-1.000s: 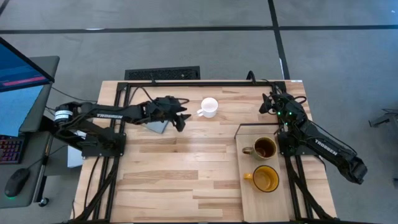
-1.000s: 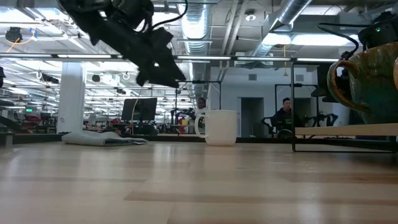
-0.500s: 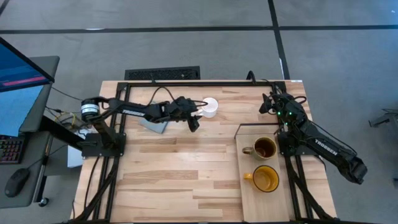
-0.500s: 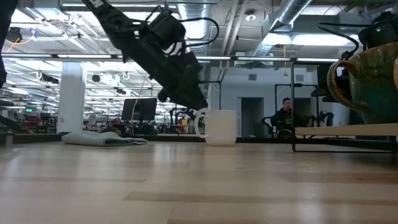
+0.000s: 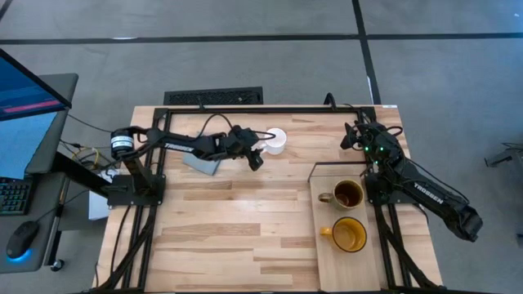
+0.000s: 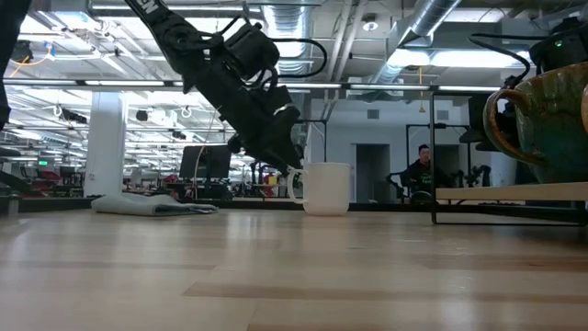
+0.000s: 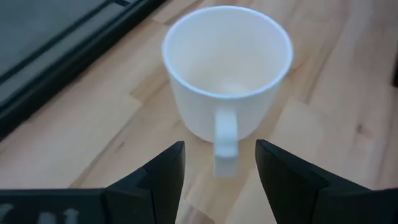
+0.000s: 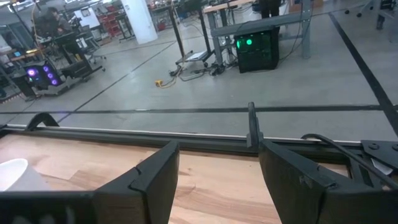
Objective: Stack small to large cups/mugs on shelf
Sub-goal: Put the white mug on the shelf
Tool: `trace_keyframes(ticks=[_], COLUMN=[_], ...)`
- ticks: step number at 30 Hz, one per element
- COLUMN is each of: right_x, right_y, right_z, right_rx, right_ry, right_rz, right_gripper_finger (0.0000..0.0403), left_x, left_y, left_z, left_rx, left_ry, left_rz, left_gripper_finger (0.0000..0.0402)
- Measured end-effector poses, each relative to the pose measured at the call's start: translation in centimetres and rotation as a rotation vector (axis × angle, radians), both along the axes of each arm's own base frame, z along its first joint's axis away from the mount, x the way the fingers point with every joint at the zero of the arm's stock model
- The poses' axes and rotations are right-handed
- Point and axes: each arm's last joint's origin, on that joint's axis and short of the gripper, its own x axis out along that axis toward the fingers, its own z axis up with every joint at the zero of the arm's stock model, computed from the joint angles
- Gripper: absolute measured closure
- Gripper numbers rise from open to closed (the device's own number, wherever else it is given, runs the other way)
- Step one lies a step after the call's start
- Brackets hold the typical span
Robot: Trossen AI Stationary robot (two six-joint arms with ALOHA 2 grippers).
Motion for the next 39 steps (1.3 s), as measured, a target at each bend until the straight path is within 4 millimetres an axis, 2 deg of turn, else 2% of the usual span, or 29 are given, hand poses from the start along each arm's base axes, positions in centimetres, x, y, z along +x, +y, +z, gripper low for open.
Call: trace_keyframes(ticks=[6,12,15,23,27,32,39], right_x=[0.0,0.0,0.0,0.0,0.0,0.0,0.0], right_y=[0.0,0.0,0.0,0.0,0.0,0.0,0.0], right_z=[0.0,0.0,0.0,0.0,0.0,0.0,0.0], right_rx=[0.0,0.0,0.0,0.0,0.0,-0.001,0.0], right_ry=[0.0,0.0,0.0,0.0,0.0,-0.001,-0.001], right_rz=[0.0,0.0,0.0,0.0,0.0,0.0,0.001], right_gripper_finger=[0.0159,0.0159,0.0159,0.0159,0.0159,0.0159,0.0159], left_x=[0.1,-0.1,-0.1,0.3,0.6,2.1,3.5], left_y=[-0.1,1.0,1.3,1.2,1.2,1.6,2.0], left_z=[0.0,0.1,-0.5,-0.1,-1.1,-1.9,-1.1], left_rx=[-0.023,-0.024,-0.038,-0.044,-0.05,-0.066,-0.054], left_ry=[-0.012,-0.03,-0.019,-0.071,-0.064,-0.068,-0.062], left_rz=[-0.028,-0.01,-0.012,-0.06,-0.079,-0.091,-0.12], left_gripper_finger=[0.0214,0.0214,0.0214,0.0214,0.0214,0.0214,0.0214])
